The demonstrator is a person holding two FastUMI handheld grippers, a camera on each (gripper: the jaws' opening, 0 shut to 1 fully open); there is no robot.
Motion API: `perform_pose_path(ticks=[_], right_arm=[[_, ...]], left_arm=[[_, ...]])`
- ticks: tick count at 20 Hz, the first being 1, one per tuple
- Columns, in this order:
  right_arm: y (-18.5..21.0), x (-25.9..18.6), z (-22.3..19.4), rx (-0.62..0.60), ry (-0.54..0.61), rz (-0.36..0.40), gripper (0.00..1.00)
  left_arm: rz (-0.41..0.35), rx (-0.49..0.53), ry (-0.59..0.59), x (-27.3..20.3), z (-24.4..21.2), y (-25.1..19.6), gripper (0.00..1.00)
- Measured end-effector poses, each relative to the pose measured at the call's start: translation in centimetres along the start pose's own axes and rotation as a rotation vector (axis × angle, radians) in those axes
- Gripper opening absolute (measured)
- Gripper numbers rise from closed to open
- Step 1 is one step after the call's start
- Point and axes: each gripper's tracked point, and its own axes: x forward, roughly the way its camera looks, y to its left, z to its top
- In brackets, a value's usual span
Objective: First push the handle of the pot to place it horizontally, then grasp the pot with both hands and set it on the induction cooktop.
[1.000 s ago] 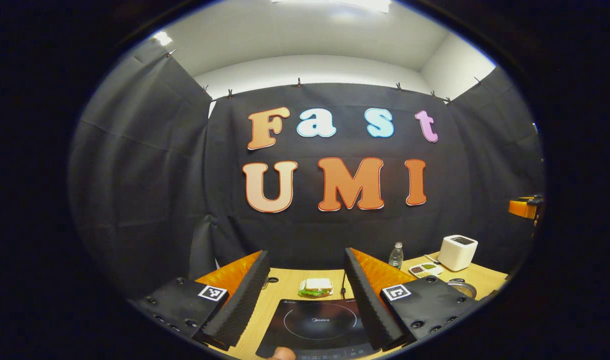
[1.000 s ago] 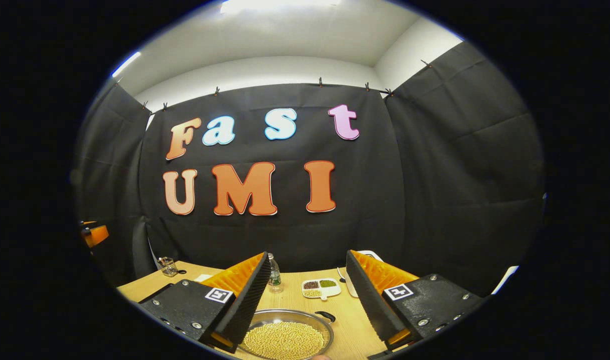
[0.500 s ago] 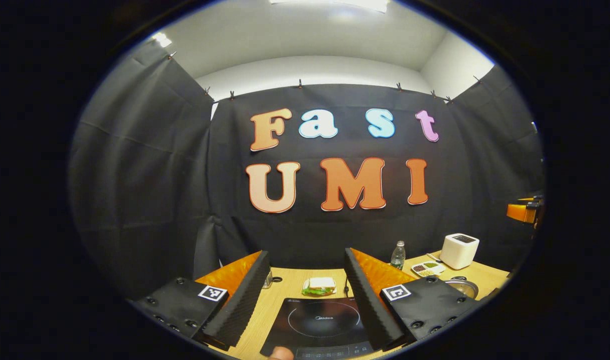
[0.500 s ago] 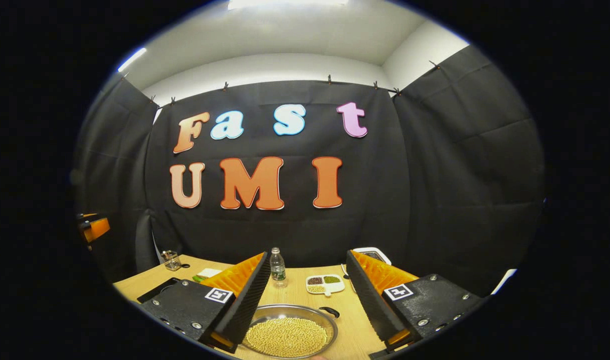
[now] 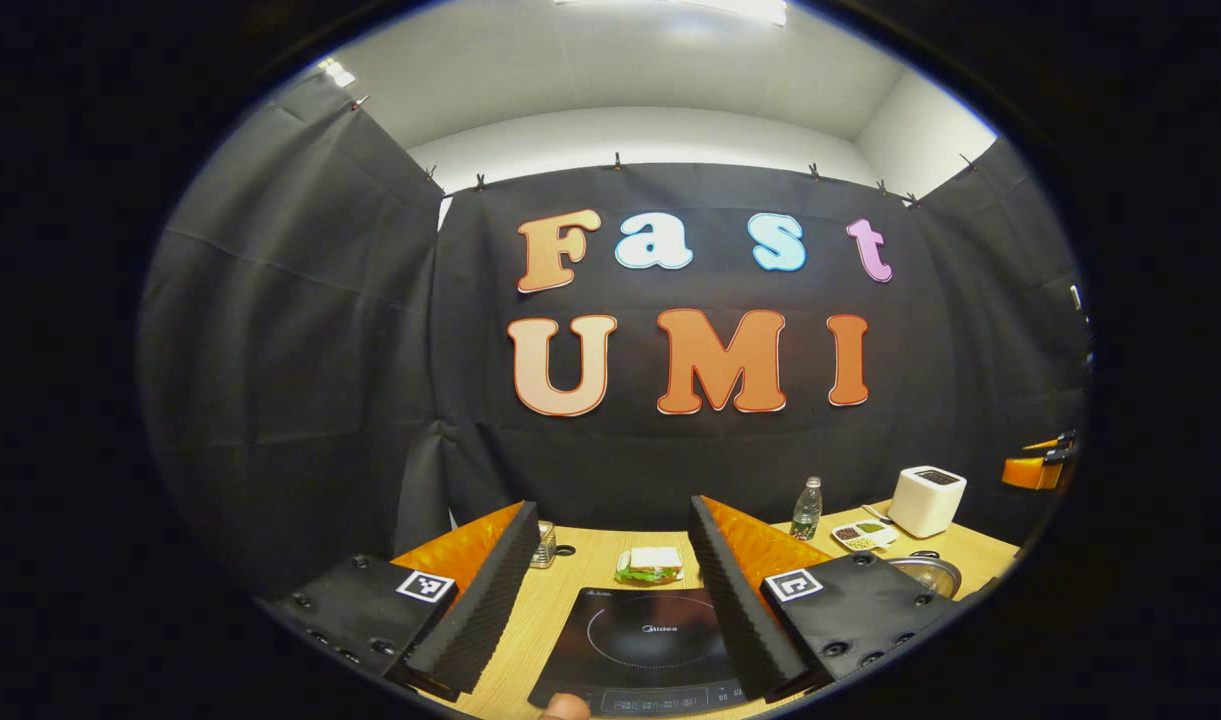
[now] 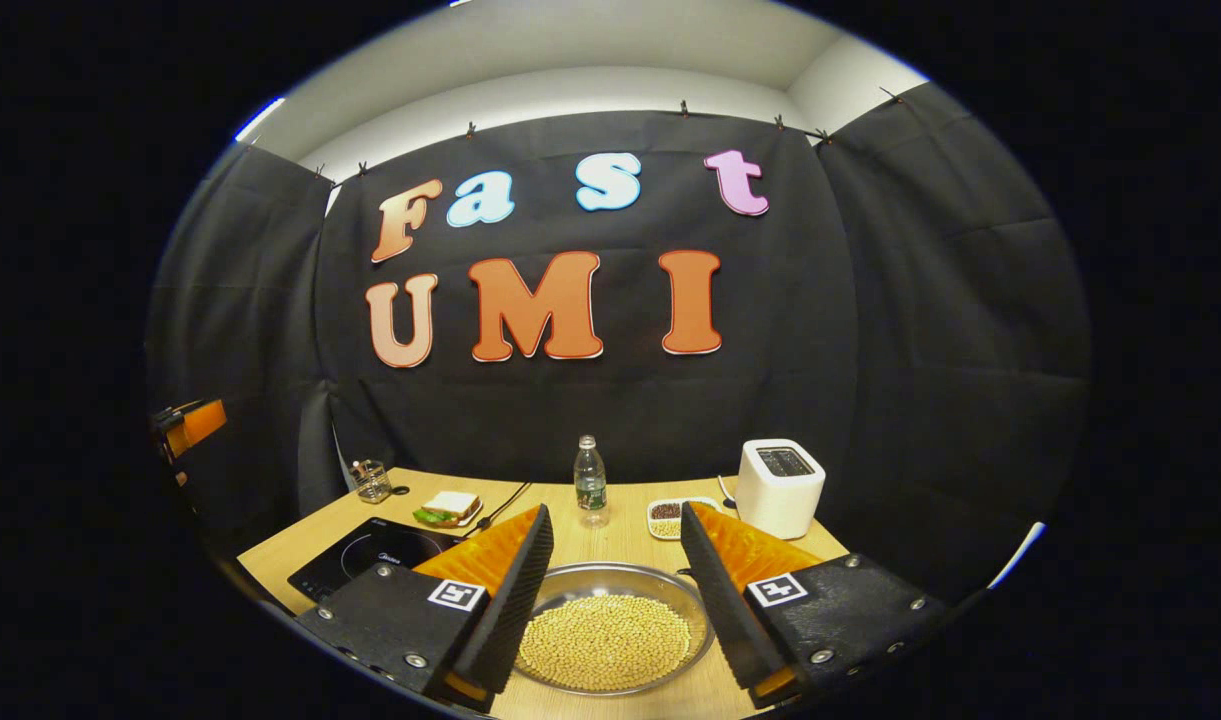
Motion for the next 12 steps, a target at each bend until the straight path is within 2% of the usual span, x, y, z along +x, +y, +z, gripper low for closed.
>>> perform_pose_path(ticks=[9, 12], right_arm=[[3.1, -0.5, -7.2, -0.023, 0.175, 0.098, 0.38], [4.4, -0.9, -9.3, -0.038, 0.230, 0.140, 0.31]], left_arm=[[0.023, -0.007, 0.024, -0.2, -1.3, 0.8, 0.97], [0.023, -0.016, 0.037, -0.1, -1.8, 0.8, 0.97]])
